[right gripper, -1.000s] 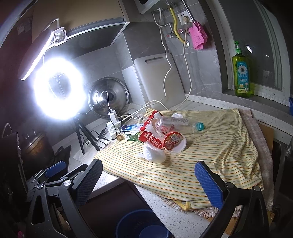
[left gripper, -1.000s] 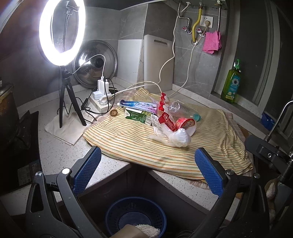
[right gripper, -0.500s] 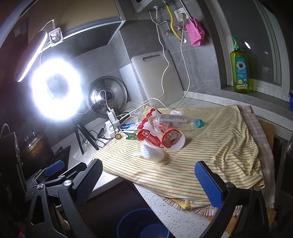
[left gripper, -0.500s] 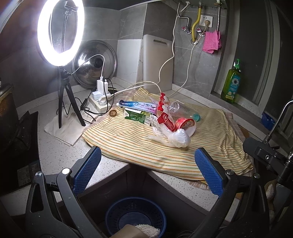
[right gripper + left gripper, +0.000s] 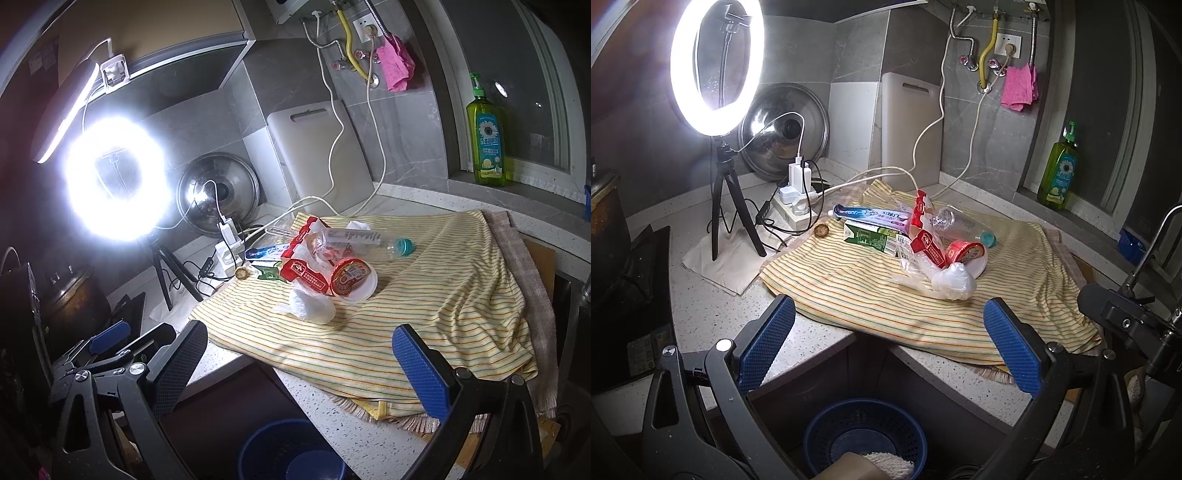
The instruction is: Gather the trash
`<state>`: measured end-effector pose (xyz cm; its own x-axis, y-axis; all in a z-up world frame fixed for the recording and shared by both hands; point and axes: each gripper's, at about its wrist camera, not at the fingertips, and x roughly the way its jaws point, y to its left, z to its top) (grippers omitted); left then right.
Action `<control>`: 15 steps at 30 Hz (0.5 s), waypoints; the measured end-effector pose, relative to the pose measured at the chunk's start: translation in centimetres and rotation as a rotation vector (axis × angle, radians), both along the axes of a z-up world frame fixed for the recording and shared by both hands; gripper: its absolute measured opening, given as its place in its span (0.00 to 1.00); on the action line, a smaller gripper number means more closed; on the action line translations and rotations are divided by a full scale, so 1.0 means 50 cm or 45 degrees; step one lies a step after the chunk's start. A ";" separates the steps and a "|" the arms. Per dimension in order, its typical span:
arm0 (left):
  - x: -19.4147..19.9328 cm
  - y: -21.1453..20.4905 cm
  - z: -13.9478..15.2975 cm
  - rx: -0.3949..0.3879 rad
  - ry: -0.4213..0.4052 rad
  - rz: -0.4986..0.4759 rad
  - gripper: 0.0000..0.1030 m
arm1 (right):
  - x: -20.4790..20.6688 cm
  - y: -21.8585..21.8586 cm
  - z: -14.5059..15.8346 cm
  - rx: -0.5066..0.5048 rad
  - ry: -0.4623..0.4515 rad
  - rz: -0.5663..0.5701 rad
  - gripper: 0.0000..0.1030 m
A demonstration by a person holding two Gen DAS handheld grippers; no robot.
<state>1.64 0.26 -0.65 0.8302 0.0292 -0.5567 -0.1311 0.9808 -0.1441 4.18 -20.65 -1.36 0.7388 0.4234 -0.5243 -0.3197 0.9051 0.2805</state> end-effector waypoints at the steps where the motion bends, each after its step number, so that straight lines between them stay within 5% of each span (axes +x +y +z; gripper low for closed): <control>1: -0.001 -0.001 -0.001 -0.001 -0.001 0.001 1.00 | 0.000 0.001 0.000 0.000 0.000 0.000 0.99; 15: -0.001 -0.001 -0.003 -0.002 0.003 0.003 1.00 | 0.004 0.003 -0.013 0.006 0.022 -0.004 0.99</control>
<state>1.59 0.20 -0.81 0.8290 0.0299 -0.5585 -0.1335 0.9803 -0.1456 4.39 -20.51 -2.01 0.7307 0.4239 -0.5351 -0.3122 0.9046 0.2903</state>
